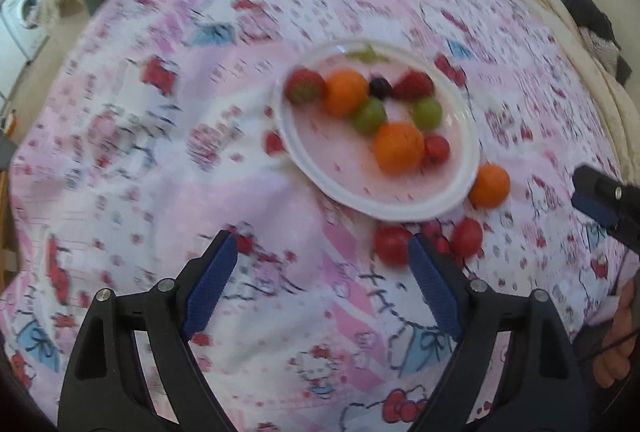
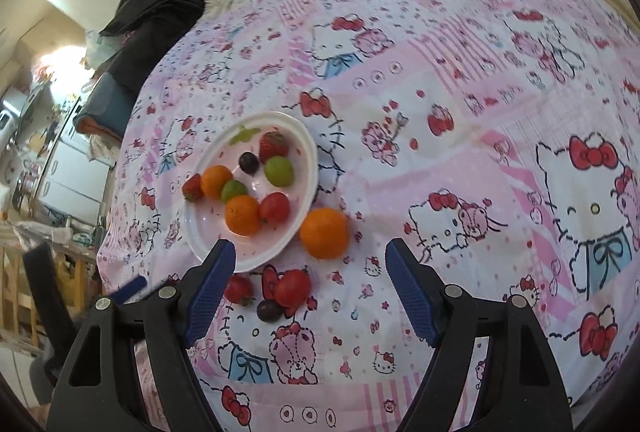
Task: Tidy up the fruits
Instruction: 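Lift both tools away and grasp a red tomato with the left tool, then hold the tomato with the left tool while the right tool grasps an orange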
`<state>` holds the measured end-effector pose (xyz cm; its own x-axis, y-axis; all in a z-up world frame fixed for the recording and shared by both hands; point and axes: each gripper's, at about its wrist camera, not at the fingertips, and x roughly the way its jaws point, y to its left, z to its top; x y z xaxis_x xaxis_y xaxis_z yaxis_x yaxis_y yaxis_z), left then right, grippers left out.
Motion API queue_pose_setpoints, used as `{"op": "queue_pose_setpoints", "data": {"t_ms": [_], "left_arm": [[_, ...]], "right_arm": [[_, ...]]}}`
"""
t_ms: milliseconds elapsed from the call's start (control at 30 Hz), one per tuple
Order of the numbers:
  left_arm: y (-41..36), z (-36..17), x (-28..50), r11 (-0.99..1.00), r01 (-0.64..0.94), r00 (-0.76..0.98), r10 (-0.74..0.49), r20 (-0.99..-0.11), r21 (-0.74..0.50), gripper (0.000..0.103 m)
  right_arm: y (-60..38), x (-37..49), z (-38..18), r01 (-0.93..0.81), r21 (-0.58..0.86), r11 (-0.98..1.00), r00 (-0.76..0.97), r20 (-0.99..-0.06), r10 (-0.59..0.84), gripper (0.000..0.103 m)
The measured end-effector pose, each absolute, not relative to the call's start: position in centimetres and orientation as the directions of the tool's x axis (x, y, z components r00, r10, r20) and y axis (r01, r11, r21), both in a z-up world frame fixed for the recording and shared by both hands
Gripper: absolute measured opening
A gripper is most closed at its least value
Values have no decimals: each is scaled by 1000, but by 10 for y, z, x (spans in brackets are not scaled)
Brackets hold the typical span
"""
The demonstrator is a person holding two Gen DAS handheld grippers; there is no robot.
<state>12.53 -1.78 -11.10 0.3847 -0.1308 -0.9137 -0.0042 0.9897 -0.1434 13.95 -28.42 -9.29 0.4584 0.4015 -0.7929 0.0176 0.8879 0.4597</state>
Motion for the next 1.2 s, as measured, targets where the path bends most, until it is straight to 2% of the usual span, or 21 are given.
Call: {"op": "queue_pose_setpoints", "data": {"t_ms": [200,333,467,567,600,1200], "left_arm": [[-49,-131,133,981,61,322,-196,-926,-186,73],[-63,-144,142,978,82,286,-208,-935,-193,56],[-70,-152,146,979,106,276,-198,-941,-174,55],[-72,-156,146,984,118,275,-163,-948,-136,41],[-72,-155,146,982,121,273,-172,-947,-144,30],[-39,-109,129,987,62,363,-162,-918,-149,29]], "right_arm": [[-291,141,-97,47,471,881,452,-796,402,80],[-294,140,-98,54,471,880,450,-799,400,80],[-296,140,-98,59,464,884,452,-802,391,80],[-298,141,-98,65,466,882,455,-801,390,80],[-298,141,-98,67,466,882,456,-800,389,80],[-293,144,-101,60,439,896,451,-813,369,80]]}}
